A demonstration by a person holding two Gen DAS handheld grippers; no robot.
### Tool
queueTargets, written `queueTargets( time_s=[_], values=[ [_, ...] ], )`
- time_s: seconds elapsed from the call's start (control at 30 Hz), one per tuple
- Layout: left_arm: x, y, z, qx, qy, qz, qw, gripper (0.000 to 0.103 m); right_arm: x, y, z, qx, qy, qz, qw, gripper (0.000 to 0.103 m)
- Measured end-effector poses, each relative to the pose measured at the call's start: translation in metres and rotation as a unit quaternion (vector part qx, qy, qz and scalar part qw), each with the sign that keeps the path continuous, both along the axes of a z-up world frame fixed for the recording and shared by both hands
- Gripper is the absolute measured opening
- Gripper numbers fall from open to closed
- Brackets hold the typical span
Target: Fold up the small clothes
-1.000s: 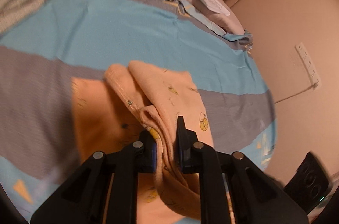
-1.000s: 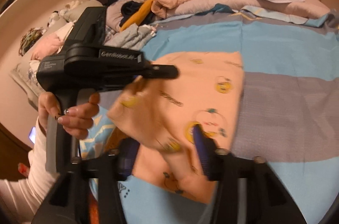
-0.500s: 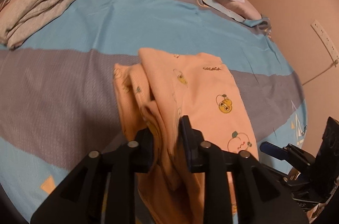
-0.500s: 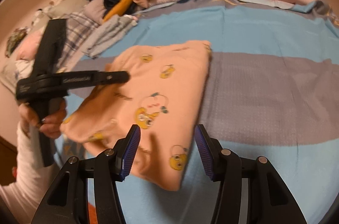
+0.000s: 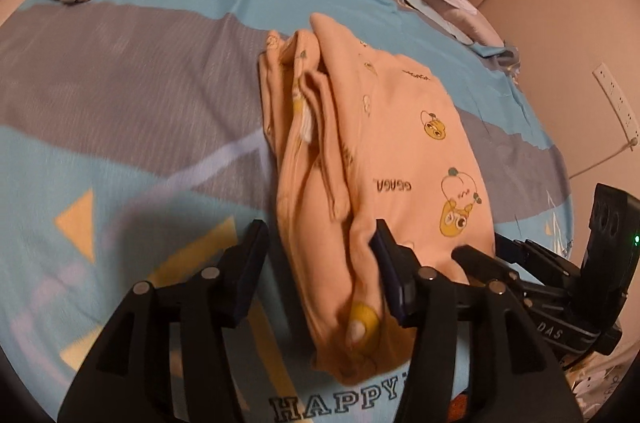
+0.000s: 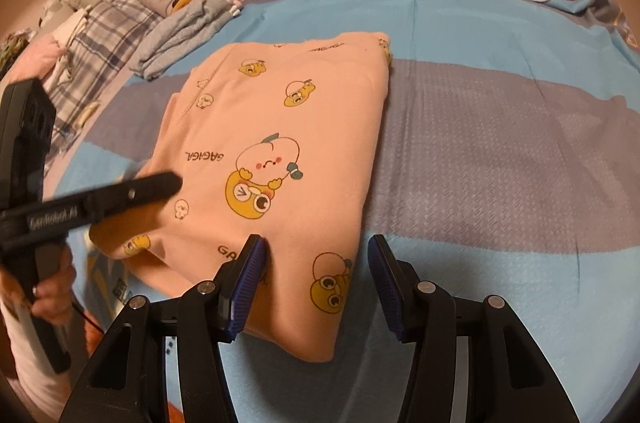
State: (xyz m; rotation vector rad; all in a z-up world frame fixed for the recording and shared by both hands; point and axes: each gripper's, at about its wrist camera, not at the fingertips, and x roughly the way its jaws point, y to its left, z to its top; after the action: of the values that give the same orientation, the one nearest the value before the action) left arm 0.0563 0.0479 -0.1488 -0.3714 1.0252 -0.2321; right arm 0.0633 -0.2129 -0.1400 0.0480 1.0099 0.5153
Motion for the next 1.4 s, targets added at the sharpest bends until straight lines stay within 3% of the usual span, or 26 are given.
queueTargets(
  time_s=[0.13,0.23,0.33,0.5,0.6,0.77,0.87,0.93,1.0,1.23,1.4],
  values=[
    [-0.005,0.004,0.010,-0.017,-0.005,0.015,0.9997,0.064,0.003,-0.005,0.007,0.010,-0.005,-0.002,1.000,0.053],
    [-0.004,0.008,0.020,-0.041,-0.033,0.017,0.9985,0.081,0.010,-0.010,0.011,0.017,-0.014,-0.010,1.000,0.055],
    [0.005,0.006,0.020,-0.053,-0.033,0.020,0.9979,0.082,0.021,-0.010,0.013,0.027,-0.019,-0.018,0.999,0.065],
    [0.023,-0.001,0.005,-0.042,-0.010,0.018,0.9989,0.082,0.041,-0.004,0.006,0.041,-0.005,-0.020,0.999,0.065],
    [0.029,-0.007,0.001,-0.046,-0.010,0.012,0.9988,0.079,0.047,-0.001,0.002,0.051,0.005,-0.013,0.999,0.065],
    [0.036,-0.017,-0.002,-0.029,-0.004,0.005,0.9996,0.054,0.054,0.002,-0.007,0.073,0.026,-0.005,0.997,0.064],
    [0.035,-0.016,0.000,-0.036,-0.004,0.012,0.9993,0.036,0.053,0.005,-0.008,0.080,0.025,-0.003,0.996,0.045],
    [0.033,-0.020,0.006,-0.032,-0.011,0.013,0.9994,0.031,0.050,0.004,-0.003,0.083,0.016,-0.003,0.996,0.028],
    [0.029,-0.027,0.017,-0.020,-0.024,0.010,0.9995,0.029,0.048,0.003,0.005,0.086,0.005,-0.002,0.996,0.022],
    [0.026,-0.056,0.049,-0.012,-0.077,-0.014,0.9968,0.029,0.041,-0.021,0.040,0.098,-0.052,-0.012,0.994,0.021],
    [0.037,-0.078,0.046,-0.014,-0.078,-0.027,0.9965,0.029,0.049,-0.044,0.043,0.097,-0.059,-0.032,0.993,0.021]
  ],
)
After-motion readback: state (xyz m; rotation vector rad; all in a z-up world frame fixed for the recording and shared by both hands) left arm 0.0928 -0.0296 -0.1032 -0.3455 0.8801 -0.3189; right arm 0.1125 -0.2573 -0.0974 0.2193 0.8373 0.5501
